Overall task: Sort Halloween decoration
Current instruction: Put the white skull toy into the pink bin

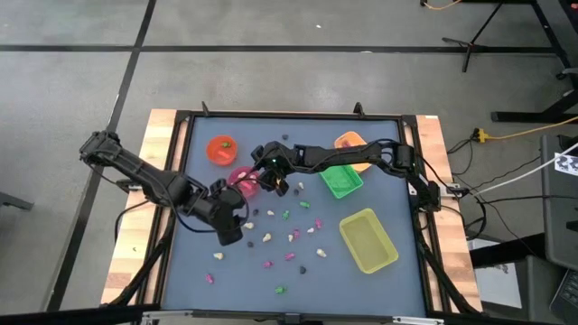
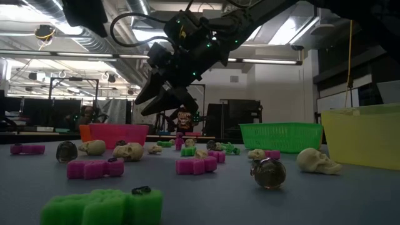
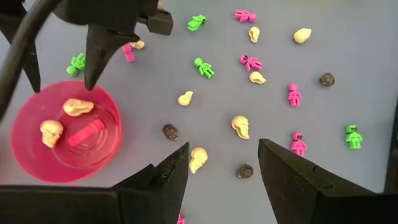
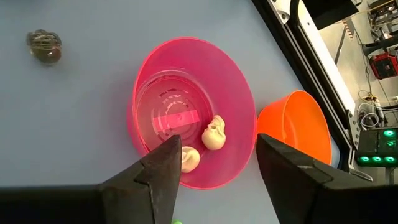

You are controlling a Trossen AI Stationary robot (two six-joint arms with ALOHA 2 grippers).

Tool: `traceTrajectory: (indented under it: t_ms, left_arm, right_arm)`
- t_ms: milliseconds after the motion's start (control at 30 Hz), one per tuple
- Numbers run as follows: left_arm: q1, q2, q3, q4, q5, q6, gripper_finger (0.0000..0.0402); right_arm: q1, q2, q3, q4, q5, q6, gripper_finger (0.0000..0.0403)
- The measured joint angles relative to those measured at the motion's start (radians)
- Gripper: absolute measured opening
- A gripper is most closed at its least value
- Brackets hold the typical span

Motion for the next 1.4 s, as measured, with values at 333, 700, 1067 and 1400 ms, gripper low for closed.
traceTrajectory:
  t_ms: [333,700,1067,1400]
  left_arm:
    - [-0.110,0.011,0.000,0.001,0.000,-0.085,0.0176]
    - [-0.253,0.173,0.000,0.001,0.062,-0.083,0.0176]
    - [-0.305,0.323,-0.001,0.000,0.160,-0.083,0.0176]
    - [-0.304,0.383,-0.001,-0.028,0.195,-0.085,0.0176]
  right_arm:
    - [0.000,0.000,0.000,0.000,0.000,0.000,0.0207]
    - [0.000,0.000,0.000,0.000,0.000,0.000,0.0207]
    - [0.000,0.000,0.000,0.000,0.000,0.000,0.0207]
    - [0.000,0.000,0.000,0.000,0.000,0.000,0.0207]
